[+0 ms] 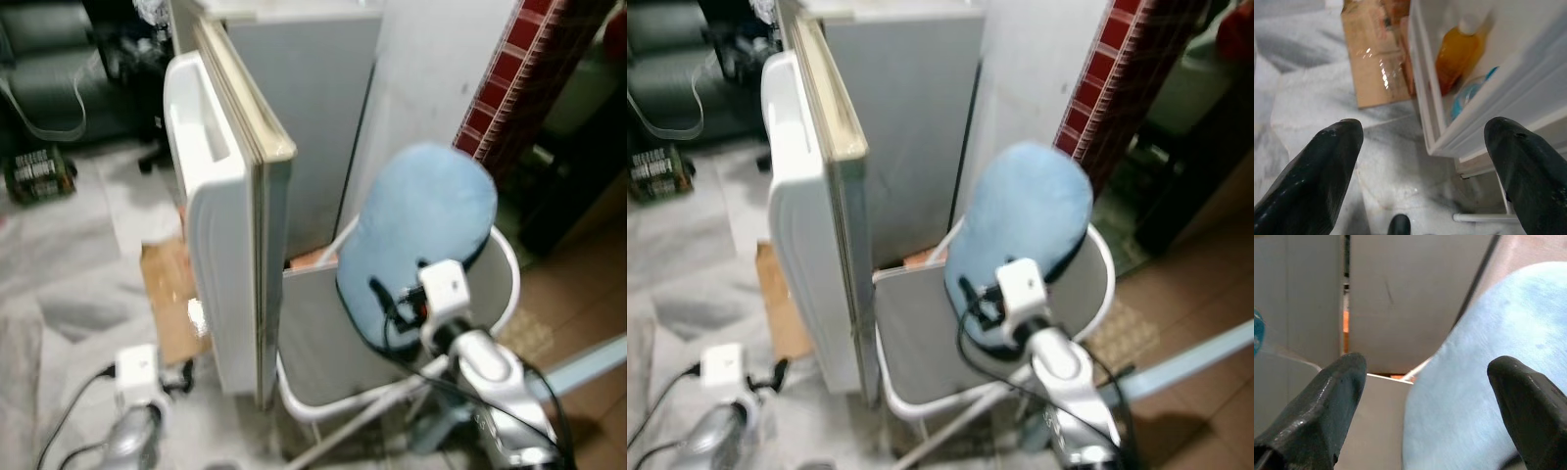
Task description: Restocking fridge
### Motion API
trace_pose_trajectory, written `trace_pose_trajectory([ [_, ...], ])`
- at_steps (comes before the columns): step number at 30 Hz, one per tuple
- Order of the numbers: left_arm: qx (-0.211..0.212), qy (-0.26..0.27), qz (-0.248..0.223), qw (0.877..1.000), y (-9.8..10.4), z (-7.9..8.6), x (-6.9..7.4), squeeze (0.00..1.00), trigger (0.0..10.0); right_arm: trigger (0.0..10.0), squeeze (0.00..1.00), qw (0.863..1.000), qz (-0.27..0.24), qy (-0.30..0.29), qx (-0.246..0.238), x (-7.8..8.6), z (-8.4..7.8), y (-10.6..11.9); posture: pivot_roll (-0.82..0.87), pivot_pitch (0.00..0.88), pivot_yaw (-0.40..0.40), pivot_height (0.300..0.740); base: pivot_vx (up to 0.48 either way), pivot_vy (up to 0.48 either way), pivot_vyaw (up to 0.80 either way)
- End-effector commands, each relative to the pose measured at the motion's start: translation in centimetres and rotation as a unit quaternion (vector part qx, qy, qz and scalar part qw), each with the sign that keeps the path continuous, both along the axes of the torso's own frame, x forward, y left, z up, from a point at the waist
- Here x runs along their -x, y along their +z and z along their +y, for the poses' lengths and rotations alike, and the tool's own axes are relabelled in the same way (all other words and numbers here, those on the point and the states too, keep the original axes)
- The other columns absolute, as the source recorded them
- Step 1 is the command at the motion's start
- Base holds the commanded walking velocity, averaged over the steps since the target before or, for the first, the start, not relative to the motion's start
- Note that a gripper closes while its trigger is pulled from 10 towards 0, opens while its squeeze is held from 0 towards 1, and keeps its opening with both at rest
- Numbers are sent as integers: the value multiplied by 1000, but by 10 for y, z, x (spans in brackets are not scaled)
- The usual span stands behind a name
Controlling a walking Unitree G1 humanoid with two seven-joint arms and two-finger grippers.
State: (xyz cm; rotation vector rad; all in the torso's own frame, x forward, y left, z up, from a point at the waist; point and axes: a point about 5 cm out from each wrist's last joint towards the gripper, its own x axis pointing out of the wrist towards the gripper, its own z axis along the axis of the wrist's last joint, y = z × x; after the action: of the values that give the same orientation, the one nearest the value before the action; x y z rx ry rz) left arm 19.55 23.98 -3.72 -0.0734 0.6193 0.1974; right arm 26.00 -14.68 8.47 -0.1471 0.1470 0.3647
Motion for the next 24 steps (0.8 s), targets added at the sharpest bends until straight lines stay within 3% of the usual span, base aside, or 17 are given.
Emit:
trace_pose_trajectory([
  [1,2,9,15,1000,-5,3,7,0,10000,10000,0,1000,-6,4,3,-5,3,4,92,0,-91,740,0,0,0],
  [7,8,16,21,1000,-6,4,7,0,10000,10000,0,1000,4,-5,-14,-20,8,17,96,0,-91,740,0,0,0],
  [10,10,17,24,1000,-7,4,6,0,10000,10000,0,998,15,32,-44,-24,23,30,96,0,-89,740,0,0,0],
  [12,10,17,25,999,-7,5,6,0,10000,10000,0,992,21,101,-70,-19,38,42,96,0,-88,740,0,0,0],
  [13,10,17,26,999,-7,5,6,0,10000,10000,0,973,25,207,-95,-6,57,62,94,0,-84,740,0,0,0],
  [14,10,17,26,999,-7,5,6,0,10000,10000,0,973,25,207,-95,-6,57,62,94,0,-84,740,0,0,0],
  [15,9,17,28,999,-7,6,5,0,10000,10000,0,953,23,286,-100,7,67,79,90,0,-81,740,0,0,0],
  [18,9,17,30,999,-7,8,4,0,10000,10000,0,927,25,362,-93,23,67,98,84,0,-76,740,0,0,0],
  [19,9,17,30,999,-7,8,4,0,10000,10000,0,927,25,362,-93,23,67,98,84,0,-76,740,0,0,0],
  [21,8,16,31,999,-7,9,1,0,10000,10000,0,893,54,428,-130,43,58,115,71,0,-65,740,0,0,0],
  [24,8,15,31,999,-7,9,0,0,10000,10000,0,875,70,454,-151,53,52,119,68,0,-62,740,0,0,0],
])
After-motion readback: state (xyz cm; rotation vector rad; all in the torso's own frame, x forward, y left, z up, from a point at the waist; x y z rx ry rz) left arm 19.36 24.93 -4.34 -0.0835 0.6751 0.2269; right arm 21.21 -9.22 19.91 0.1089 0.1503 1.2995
